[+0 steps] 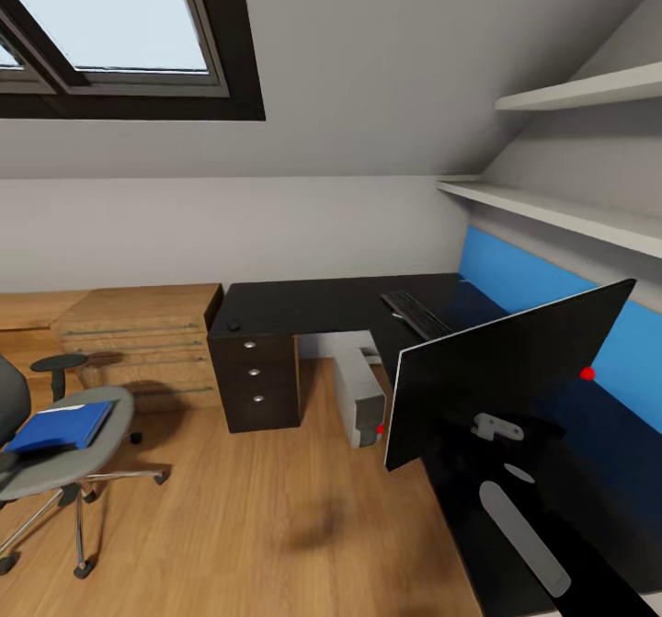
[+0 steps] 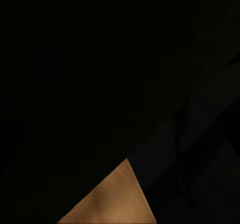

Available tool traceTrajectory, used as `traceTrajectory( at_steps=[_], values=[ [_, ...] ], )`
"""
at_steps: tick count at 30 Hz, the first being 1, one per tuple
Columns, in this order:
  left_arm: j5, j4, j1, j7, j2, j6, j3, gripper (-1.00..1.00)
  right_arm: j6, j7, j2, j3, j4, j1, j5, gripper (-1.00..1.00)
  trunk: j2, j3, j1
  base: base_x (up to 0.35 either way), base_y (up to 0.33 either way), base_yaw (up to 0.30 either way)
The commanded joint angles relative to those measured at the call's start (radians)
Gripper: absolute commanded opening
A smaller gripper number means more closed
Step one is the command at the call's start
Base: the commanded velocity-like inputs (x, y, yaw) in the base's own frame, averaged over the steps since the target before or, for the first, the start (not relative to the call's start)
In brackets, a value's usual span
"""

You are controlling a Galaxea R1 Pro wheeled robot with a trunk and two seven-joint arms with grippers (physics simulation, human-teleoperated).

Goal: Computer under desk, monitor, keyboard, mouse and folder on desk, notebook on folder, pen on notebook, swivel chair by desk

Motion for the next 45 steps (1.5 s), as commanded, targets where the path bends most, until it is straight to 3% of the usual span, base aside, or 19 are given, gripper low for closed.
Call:
traceTrajectory(
  at_steps=[1, 19, 28, 45],
  values=[
    [0.004, -0.002, 0.000, 0.000, -0.001, -0.001, 0.002, 1.00, 0.002, -0.007, -0.001, 0.003, -0.001, -0.001, -0.005, 1.00, -0.002, -0.002, 0.001, 0.032, 0.010, 0.000],
    [0.004, -0.002, 0.000, -0.001, -0.001, -0.001, 0.000, 1.00, 0.002, -0.006, 0.000, 0.003, 0.014, -0.001, -0.006, 1.00, -0.002, -0.002, 0.001, 0.099, 0.046, 0.000],
    [0.004, -0.002, 0.000, -0.001, -0.001, -0.001, 0.000, 1.00, 0.002, -0.006, 0.002, 0.003, 0.020, -0.001, -0.005, 1.00, -0.002, -0.002, 0.001, 0.246, 0.173, 0.000],
    [0.003, -0.002, 0.000, -0.001, -0.001, -0.002, 0.000, 1.00, 0.002, -0.006, 0.001, 0.003, 0.020, -0.001, -0.004, 1.00, -0.002, -0.002, 0.001, 0.226, 0.022, 0.000]
  ],
)
